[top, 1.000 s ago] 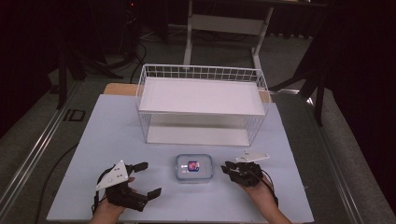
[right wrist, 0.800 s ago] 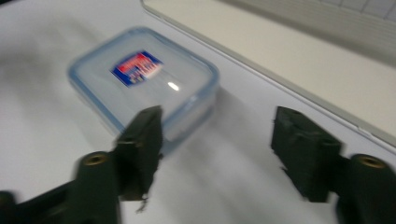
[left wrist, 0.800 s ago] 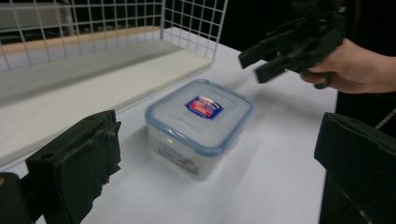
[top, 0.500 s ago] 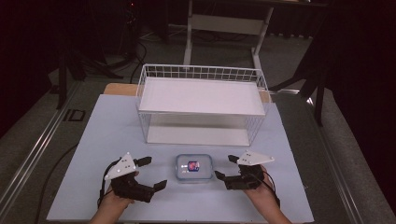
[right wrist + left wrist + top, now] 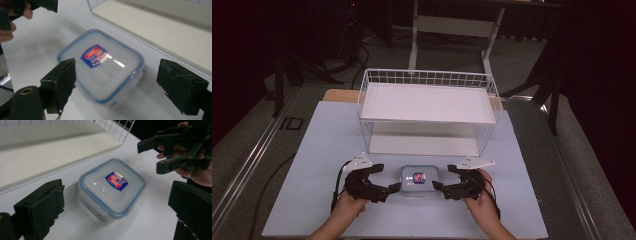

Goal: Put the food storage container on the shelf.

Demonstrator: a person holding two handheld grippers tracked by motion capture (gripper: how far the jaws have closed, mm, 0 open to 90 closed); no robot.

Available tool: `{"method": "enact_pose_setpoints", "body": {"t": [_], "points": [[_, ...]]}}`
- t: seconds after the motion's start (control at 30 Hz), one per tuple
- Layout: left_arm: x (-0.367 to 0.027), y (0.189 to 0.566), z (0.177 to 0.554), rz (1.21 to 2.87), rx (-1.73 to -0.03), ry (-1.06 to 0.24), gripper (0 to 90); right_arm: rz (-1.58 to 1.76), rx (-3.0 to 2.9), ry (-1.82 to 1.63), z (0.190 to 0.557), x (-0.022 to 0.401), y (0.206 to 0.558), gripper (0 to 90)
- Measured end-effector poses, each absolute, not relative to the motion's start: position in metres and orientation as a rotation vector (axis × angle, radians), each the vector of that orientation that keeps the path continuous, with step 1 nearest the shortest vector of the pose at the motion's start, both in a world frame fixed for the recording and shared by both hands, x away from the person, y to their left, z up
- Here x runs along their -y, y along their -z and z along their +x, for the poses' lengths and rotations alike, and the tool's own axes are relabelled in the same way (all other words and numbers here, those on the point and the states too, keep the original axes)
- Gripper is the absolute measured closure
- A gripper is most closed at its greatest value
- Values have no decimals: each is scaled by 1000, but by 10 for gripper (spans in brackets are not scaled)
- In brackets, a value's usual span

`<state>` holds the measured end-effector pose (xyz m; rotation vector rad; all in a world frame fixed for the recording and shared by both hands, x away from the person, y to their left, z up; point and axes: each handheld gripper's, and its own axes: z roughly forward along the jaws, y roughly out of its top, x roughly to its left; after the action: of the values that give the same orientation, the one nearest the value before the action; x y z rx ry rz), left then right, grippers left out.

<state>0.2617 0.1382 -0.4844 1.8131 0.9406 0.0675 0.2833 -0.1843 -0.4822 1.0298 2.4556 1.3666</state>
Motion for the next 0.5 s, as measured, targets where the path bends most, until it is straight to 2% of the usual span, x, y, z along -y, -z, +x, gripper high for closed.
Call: {"method": "enact_pose_setpoints", "body": {"t": [0.17, 0.47, 0.5], "points": [[-132, 490, 276, 1840, -1008, 37, 12, 1235, -2466, -1399, 293, 183, 491, 117], [-127, 510, 290, 1814, -1129, 191, 13, 1594, -2501, -1443, 307, 183, 506, 130], [-126, 515, 292, 1796, -1161, 253, 13, 1643, -2502, -1445, 308, 183, 508, 139]]}}
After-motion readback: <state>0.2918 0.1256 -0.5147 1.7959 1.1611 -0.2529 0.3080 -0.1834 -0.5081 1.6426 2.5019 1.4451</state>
